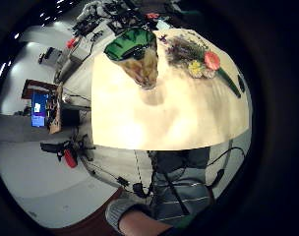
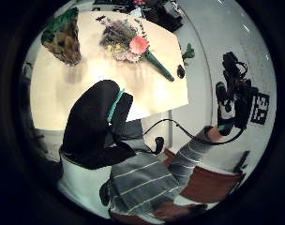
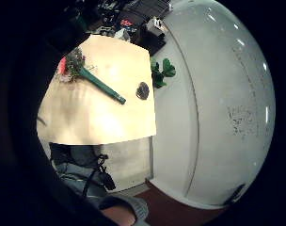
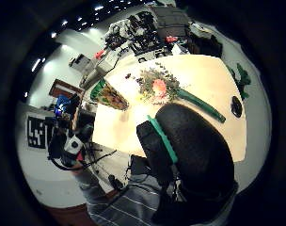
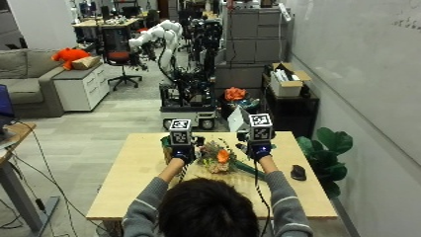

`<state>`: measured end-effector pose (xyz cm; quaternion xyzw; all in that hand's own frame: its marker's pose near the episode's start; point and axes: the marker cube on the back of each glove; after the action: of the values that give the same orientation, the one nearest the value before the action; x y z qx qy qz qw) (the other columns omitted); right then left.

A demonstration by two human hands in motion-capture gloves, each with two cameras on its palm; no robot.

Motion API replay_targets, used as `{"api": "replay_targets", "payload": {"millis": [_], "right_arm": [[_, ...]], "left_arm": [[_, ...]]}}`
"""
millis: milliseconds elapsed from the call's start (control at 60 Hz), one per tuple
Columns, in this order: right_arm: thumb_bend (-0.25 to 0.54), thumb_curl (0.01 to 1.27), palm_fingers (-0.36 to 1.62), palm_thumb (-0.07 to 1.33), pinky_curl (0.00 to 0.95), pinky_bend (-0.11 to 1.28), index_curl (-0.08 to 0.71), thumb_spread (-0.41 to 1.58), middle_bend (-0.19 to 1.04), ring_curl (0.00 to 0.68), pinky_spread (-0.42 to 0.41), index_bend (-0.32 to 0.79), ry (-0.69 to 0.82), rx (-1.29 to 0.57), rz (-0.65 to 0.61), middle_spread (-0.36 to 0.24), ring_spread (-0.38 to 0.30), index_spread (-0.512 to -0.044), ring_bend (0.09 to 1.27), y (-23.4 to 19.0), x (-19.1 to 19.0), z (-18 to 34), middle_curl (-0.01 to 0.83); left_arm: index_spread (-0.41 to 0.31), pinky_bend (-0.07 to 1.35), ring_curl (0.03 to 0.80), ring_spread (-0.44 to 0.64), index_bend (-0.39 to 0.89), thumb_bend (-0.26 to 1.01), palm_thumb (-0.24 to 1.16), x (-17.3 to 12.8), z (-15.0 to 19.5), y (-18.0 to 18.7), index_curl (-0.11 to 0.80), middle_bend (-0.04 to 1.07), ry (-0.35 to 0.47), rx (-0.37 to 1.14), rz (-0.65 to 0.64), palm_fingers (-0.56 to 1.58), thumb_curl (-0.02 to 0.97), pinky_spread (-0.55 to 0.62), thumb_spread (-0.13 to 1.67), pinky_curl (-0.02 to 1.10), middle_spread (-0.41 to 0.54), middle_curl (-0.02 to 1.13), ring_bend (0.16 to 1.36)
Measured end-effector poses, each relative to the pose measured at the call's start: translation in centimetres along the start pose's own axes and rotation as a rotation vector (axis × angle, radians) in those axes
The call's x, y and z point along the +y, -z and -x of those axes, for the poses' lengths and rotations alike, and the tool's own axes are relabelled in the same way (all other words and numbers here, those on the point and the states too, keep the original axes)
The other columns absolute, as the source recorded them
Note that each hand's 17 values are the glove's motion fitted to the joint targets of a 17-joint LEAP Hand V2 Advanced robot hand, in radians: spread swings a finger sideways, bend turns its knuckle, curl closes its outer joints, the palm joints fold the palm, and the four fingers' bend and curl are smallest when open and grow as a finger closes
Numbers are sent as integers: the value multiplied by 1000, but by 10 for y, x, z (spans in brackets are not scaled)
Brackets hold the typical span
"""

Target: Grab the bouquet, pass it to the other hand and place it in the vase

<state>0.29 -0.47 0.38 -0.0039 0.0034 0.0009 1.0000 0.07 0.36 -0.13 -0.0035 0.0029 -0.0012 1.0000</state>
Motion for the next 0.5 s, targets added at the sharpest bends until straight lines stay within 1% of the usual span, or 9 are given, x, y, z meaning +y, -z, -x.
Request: {"api": "replay_targets", "payload": {"millis": [17,67,100,150,233,300,333,383,500], "right_arm": [[167,42,441,256,113,496,12,440,184,72,88,78,-2,0,5,-89,-33,-218,379,1,2,0,43],[181,61,405,286,180,543,49,658,190,134,119,89,-9,-2,26,-120,-45,-293,421,5,9,-1,83],[183,72,386,296,208,561,64,772,194,160,133,94,-16,-8,34,-134,-51,-328,437,7,15,-2,105],[180,87,365,305,236,578,79,905,199,184,149,101,-33,-22,47,-150,-58,-365,449,11,24,-2,134],[166,109,344,313,263,591,96,1053,200,208,164,108,-27,-42,41,-166,-65,-396,463,3,13,-8,175],[151,124,332,318,277,597,107,1128,198,222,171,111,-44,-39,59,-173,-68,-410,469,7,18,-13,201],[143,131,329,320,283,598,115,1155,196,228,173,116,-43,-41,54,-176,-69,-414,471,6,15,-16,212],[131,141,321,323,290,599,125,1187,193,237,176,118,-42,-45,45,-174,-71,-419,476,4,6,-22,225],[99,162,308,327,305,599,141,1227,192,254,179,116,-50,-60,50,-176,-72,-425,483,3,-7,-36,253]], "left_arm": [[27,286,78,120,155,135,226,0,0,-1,44,217,2,1,2,409,56,141,432,55,105,51,428],[37,301,134,168,146,135,247,-7,5,-6,75,212,18,4,12,383,82,192,625,107,143,103,469],[41,305,157,191,147,130,255,-9,9,-7,93,209,27,3,15,369,97,217,723,131,161,128,485],[46,309,178,217,150,118,263,-3,10,-4,117,199,35,10,20,352,119,245,833,157,182,154,502],[51,310,199,245,150,93,272,-1,15,-1,149,195,43,11,26,334,150,273,952,188,203,186,517],[53,309,210,261,149,71,278,1,15,4,171,193,42,11,9,324,171,285,1009,207,212,208,525],[54,309,215,267,149,60,281,4,15,7,181,193,41,14,0,320,181,290,1029,216,215,218,528],[55,308,221,273,148,44,285,-2,17,6,194,192,41,16,-10,314,195,295,1053,228,219,231,532],[56,306,235,281,147,9,297,0,14,8,218,191,16,38,-36,302,223,301,1086,252,224,257,539]]}}
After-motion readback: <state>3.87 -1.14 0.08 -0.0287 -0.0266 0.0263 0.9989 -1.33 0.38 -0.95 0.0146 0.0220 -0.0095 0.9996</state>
